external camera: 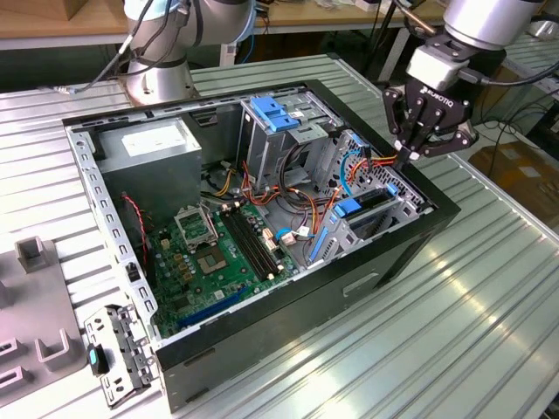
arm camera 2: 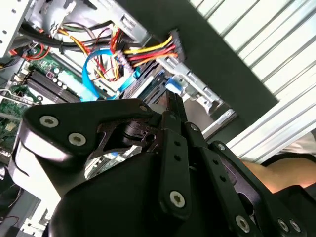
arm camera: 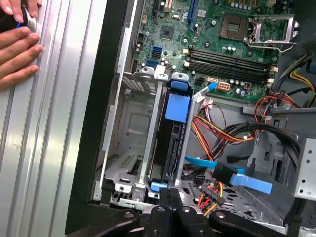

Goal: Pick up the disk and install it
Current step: 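Insert the first disk wire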

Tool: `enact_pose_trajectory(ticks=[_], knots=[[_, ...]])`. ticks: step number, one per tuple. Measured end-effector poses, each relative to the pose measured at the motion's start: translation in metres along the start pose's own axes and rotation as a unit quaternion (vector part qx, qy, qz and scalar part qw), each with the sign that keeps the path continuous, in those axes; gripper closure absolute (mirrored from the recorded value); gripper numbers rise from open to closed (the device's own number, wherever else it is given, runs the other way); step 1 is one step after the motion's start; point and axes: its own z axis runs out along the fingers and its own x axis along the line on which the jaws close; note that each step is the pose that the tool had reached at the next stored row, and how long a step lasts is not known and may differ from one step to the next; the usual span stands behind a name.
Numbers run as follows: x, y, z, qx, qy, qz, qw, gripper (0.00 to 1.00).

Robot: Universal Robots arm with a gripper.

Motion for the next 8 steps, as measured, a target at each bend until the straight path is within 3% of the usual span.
enact_pose_trajectory(ticks=[3, 5, 8], knots=[[0.0013, -0.0091, 0.0002, 0.0001, 0.0000, -0.006, 0.99998, 0.89], [0.0014, -0.0103, 0.0001, 0.0005, -0.0001, -0.018, 0.99983, 0.89], [0.0016, -0.0106, -0.0013, 0.0016, -0.0002, -0.050, 0.99875, 0.89]])
